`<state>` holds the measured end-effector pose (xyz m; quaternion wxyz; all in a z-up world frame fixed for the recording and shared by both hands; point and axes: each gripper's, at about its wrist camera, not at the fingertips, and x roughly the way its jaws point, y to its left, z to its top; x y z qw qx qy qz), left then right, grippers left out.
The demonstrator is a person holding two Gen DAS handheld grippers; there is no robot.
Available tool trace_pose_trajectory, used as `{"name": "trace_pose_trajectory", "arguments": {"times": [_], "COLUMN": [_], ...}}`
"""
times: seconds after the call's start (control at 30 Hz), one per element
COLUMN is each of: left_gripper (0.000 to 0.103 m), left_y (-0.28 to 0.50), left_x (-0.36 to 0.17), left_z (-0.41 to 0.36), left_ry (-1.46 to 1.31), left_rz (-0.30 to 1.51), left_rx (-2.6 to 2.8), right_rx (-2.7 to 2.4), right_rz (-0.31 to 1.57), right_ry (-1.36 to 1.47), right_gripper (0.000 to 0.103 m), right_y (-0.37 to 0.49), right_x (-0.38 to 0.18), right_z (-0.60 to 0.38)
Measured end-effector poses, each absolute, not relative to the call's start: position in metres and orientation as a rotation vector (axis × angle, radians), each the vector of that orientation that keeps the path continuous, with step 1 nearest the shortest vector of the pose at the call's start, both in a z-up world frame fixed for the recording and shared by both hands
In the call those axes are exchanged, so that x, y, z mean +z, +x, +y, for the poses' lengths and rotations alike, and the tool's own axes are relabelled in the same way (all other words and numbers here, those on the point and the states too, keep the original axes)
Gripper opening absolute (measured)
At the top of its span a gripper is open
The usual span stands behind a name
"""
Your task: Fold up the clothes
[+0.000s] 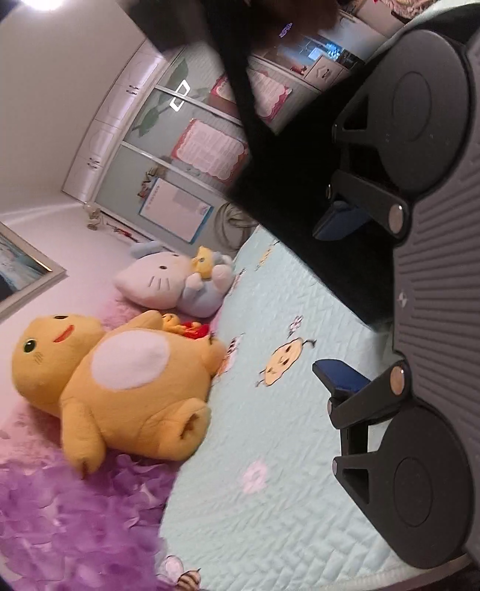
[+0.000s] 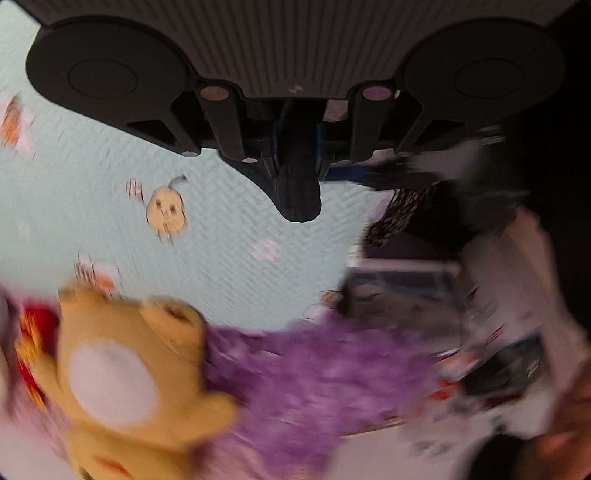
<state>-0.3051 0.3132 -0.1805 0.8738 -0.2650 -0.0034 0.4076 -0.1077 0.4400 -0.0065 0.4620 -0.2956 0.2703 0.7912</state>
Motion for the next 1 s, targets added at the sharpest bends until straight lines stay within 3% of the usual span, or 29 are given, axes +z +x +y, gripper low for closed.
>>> {"name": "trace_pose_trajectory", "arguments": {"times": [0.13, 0.23, 0.3, 0.37, 0.5, 0.57, 0.6, 0.63, 0.67, 0.8, 1.0], "left_gripper": [0.075, 0.075, 0.075, 0.075, 0.076, 0.076, 0.076, 0.076, 0.076, 0.075, 0.077], "left_y": [-0.301, -0.297, -0.295, -0.294, -0.290, -0.290, -0.290, -0.291, -0.293, -0.304, -0.315], "left_x": [-0.183, -0.185, -0.187, -0.188, -0.190, -0.191, -0.191, -0.192, -0.193, -0.191, -0.175], "left_z": [0.326, 0.331, 0.333, 0.336, 0.340, 0.344, 0.346, 0.348, 0.352, 0.364, 0.391], "left_ry": [-0.586, -0.604, -0.619, -0.635, -0.668, -0.669, -0.666, -0.667, -0.675, -0.657, -0.339], "left_rz": [0.031, 0.059, 0.067, 0.071, 0.082, 0.087, 0.087, 0.085, 0.078, 0.045, 0.051], "left_rx": [0.854, 0.840, 0.838, 0.837, 0.815, 0.797, 0.790, 0.782, 0.772, 0.668, 0.327], "right_rx": [1.729, 1.624, 1.604, 1.592, 1.576, 1.577, 1.570, 1.563, 1.581, 1.712, 1.851], "right_rz": [0.807, 0.806, 0.768, 0.747, 0.774, 0.774, 0.758, 0.744, 0.737, 0.597, 0.354], "right_ry": [-0.702, -0.676, -0.691, -0.702, -0.648, -0.633, -0.649, -0.667, -0.668, -0.682, -0.767], "right_gripper": [0.018, 0.020, 0.030, 0.051, 0.057, 0.066, 0.066, 0.055, 0.022, 0.018, 0.018], "right_y": [-0.063, -0.046, -0.048, -0.048, -0.040, -0.045, -0.048, -0.052, -0.056, -0.079, -0.139], "right_x": [-0.080, -0.106, -0.107, -0.101, -0.096, -0.101, -0.104, -0.105, -0.101, -0.058, -0.010], "right_z": [0.483, 0.499, 0.501, 0.497, 0.484, 0.482, 0.483, 0.484, 0.484, 0.455, 0.397]}}
